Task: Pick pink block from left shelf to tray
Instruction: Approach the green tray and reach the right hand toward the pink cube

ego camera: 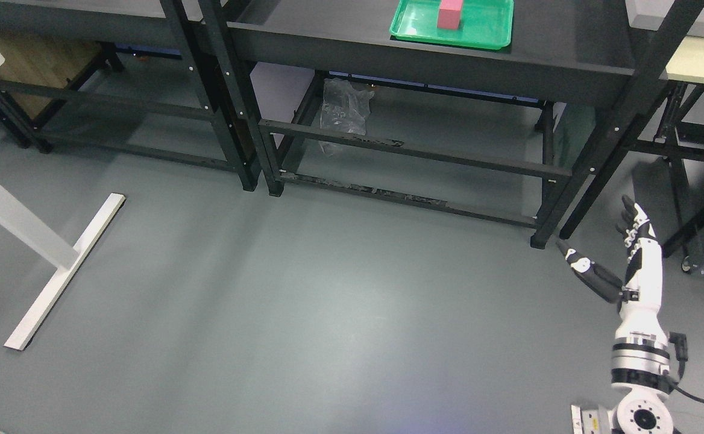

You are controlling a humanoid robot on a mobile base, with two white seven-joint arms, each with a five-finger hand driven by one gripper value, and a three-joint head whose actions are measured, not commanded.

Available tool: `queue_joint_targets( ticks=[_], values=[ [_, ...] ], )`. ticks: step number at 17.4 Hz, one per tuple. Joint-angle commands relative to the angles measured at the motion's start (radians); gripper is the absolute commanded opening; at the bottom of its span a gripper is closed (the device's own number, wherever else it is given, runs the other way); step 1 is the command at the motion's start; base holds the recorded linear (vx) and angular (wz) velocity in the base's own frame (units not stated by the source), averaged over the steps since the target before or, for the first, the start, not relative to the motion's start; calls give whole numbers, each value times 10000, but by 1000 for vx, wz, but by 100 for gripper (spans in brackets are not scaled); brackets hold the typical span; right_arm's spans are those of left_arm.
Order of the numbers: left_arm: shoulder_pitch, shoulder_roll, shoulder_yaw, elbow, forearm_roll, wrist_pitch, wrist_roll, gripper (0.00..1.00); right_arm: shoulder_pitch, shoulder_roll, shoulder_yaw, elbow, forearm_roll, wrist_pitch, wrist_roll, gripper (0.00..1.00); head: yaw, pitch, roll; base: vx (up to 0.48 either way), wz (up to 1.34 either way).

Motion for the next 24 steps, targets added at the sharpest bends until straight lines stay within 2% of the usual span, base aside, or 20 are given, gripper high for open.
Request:
queue_joint_targets(
  ticks=[1, 3, 8, 24],
  values=[
    [-230, 175, 0, -175, -15, -8, -1, 100, -316, -1264, 37, -242, 7241, -22, -159, 100, 0, 0, 0, 303, -47],
    [-245, 175, 0, -175, -15, -8, -1, 100, -316, -958, 22, -258, 6950, -639, -144, 100, 0, 0, 0, 285, -11],
    [-230, 175, 0, -175, -15, -8, -1, 100, -316, -512, 6, -273, 6857, -272, -159, 99, 0, 0, 0, 293, 85],
    [-230, 175, 0, -175, -15, -8, -1, 100, -178, -450, 52, -258, 6857, -287, -113, 99, 0, 0, 0, 378, 134]
  ],
)
